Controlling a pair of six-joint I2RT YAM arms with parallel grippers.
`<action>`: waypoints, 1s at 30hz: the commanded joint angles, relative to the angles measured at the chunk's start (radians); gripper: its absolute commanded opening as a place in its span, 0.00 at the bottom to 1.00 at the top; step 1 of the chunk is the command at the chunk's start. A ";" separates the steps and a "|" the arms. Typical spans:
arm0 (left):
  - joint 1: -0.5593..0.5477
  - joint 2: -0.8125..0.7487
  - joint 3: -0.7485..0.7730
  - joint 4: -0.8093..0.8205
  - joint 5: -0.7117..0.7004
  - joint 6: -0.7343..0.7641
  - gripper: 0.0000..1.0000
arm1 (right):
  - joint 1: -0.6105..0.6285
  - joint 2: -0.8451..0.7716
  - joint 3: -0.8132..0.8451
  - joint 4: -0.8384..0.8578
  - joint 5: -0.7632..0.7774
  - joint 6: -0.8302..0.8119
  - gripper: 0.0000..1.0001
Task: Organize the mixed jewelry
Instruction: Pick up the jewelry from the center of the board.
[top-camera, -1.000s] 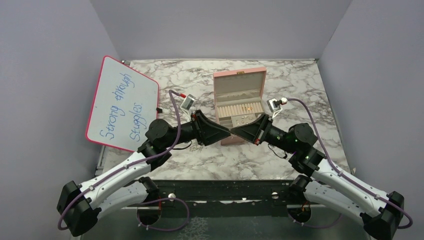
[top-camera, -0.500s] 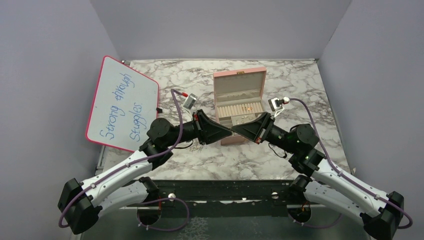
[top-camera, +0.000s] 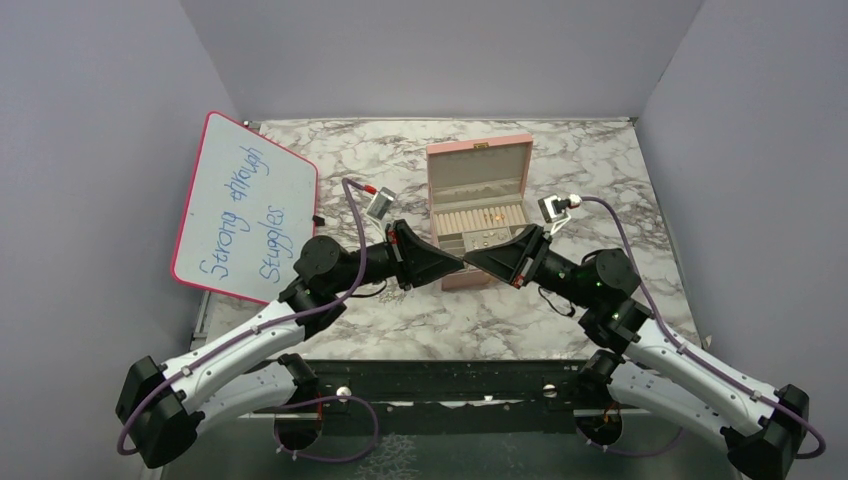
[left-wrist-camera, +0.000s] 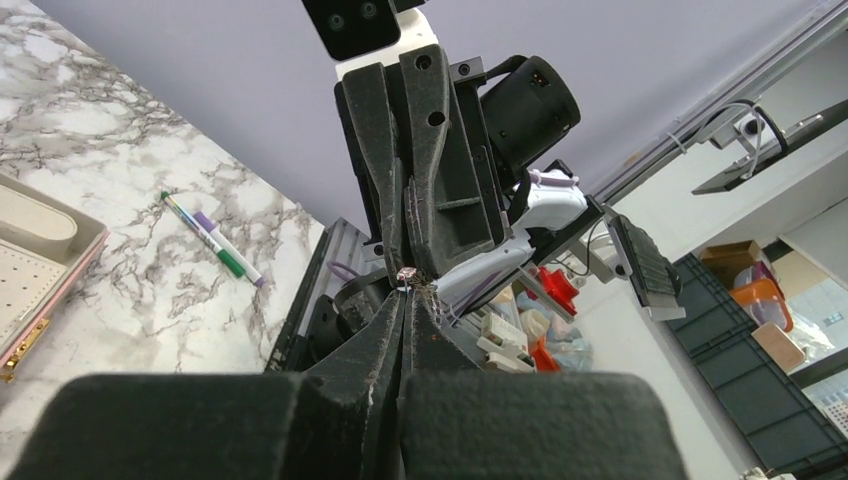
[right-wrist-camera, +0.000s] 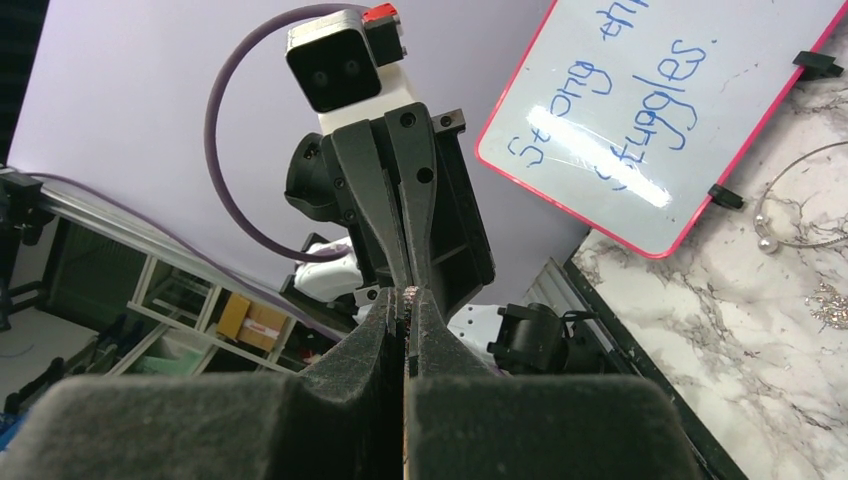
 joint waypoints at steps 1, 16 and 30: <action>-0.003 -0.027 0.042 -0.002 0.000 0.044 0.00 | -0.003 -0.021 -0.010 -0.002 0.017 -0.012 0.01; -0.004 0.014 0.102 -0.112 0.044 0.056 0.00 | -0.004 -0.014 0.026 -0.033 0.003 -0.034 0.32; -0.003 0.018 0.115 -0.152 0.040 0.044 0.00 | -0.002 -0.059 0.016 -0.042 0.058 -0.096 0.44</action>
